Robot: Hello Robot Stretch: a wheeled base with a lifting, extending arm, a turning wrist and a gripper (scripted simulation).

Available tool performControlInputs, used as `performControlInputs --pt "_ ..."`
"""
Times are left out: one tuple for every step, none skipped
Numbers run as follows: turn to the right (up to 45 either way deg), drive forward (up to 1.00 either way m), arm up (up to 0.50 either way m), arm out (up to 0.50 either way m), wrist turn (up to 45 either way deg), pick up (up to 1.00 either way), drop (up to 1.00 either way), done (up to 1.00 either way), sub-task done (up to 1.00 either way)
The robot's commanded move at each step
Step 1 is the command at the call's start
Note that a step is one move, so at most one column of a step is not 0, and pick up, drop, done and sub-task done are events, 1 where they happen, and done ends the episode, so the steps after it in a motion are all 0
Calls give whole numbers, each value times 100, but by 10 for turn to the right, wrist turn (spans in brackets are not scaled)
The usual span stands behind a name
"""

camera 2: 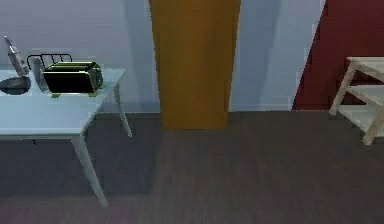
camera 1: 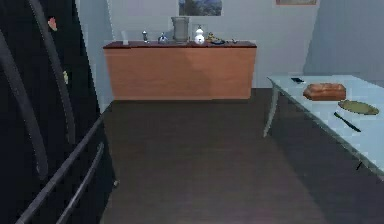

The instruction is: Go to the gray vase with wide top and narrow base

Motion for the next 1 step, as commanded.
performControlInputs --pt "0 100 0 0 0 0 0 0 0"
